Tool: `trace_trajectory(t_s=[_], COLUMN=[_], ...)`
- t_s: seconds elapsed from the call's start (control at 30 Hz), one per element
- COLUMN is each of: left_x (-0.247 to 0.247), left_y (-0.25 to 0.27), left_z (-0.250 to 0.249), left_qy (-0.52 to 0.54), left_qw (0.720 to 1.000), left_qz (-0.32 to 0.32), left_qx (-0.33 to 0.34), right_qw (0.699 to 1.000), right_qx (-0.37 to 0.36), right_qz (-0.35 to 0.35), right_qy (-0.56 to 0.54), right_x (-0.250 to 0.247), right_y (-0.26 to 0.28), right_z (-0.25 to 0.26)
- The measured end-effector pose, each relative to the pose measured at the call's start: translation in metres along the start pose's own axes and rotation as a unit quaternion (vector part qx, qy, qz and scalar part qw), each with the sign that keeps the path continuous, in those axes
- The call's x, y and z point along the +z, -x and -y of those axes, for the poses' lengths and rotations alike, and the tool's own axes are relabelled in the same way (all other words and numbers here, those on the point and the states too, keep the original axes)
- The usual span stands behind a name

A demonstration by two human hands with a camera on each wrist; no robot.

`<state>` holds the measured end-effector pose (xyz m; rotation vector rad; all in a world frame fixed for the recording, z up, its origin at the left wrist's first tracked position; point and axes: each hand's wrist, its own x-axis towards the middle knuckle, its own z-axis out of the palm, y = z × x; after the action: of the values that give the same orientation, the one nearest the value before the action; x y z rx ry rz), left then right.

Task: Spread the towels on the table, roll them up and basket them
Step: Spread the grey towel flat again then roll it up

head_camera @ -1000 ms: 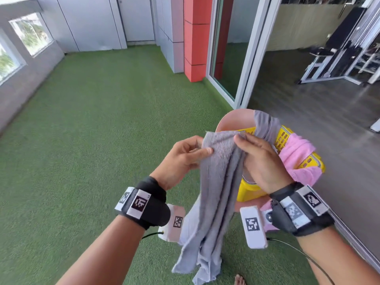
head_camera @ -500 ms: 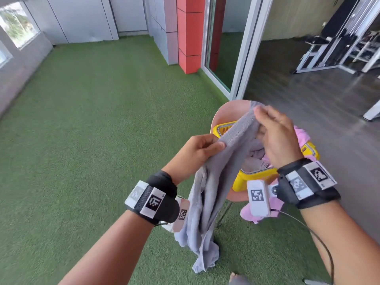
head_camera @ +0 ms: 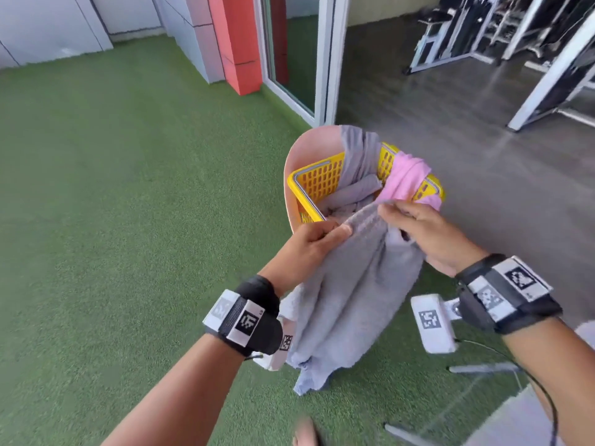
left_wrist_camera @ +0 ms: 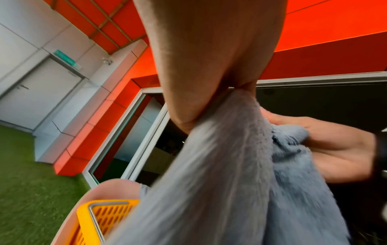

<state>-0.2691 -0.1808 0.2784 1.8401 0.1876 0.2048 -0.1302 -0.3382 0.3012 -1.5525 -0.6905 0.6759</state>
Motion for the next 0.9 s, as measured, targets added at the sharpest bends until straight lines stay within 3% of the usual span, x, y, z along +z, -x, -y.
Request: trace_trajectory(t_s=[0.07,0.13,0.17,0.27,0.33,0.43,0.5,0.57,0.63,0.7,0.77,0.9], left_x=[0.020,0.041,0.052,0.087,0.113,0.152,0.170,0.181,0.195,0.213,0.233,0.249], left_y=[0.000,-0.006,-0.012,-0.033,-0.040,-0.037,-0.032,-0.029,-0.030,-0.034,-0.038,-0.040], left_z=[-0.002,-0.010,-0.016,-0.036,-0.045,-0.057,-0.057,-0.056,-0.059,-0.069,-0.079,-0.074], left_qy=[-0.001,0.007,0.007,-0.031,-0.064,-0.048,-0.026,-0.005,-0.003,-0.023,-0.031,-0.010], left_qw=[1.000,1.000,1.000,0.997,0.995,0.994,0.995,0.995,0.995,0.991,0.987,0.987], left_qz=[0.016,0.001,-0.007,-0.011,0.013,0.062,0.079,0.093,0.102,0.119,0.148,0.160], left_qx=[-0.005,0.005,0.021,0.067,0.073,0.075,0.051,0.025,0.024,0.052,0.061,0.019], right_qw=[0.989,0.981,0.986,0.997,0.996,0.992,0.971,0.944,0.955,0.988,0.990,0.987], right_qx=[-0.019,-0.018,-0.004,0.037,0.032,0.010,-0.006,-0.021,-0.009,0.045,0.073,0.026], right_qz=[-0.132,-0.178,-0.160,0.008,0.007,-0.115,-0.241,-0.324,-0.290,-0.143,-0.040,-0.136], right_qy=[-0.066,-0.068,-0.041,0.067,0.078,0.040,-0.008,-0.060,-0.056,0.036,0.111,0.076], right_x=[-0.032,-0.050,-0.055,-0.055,-0.070,-0.111,-0.143,-0.168,-0.179,-0.173,-0.168,-0.214], right_y=[0.010,0.024,0.034,0.072,0.093,0.120,0.136,0.149,0.161,0.174,0.187,0.206], right_z=[0.009,0.006,-0.001,-0.014,-0.016,-0.007,0.002,0.004,0.000,-0.012,-0.019,-0.016])
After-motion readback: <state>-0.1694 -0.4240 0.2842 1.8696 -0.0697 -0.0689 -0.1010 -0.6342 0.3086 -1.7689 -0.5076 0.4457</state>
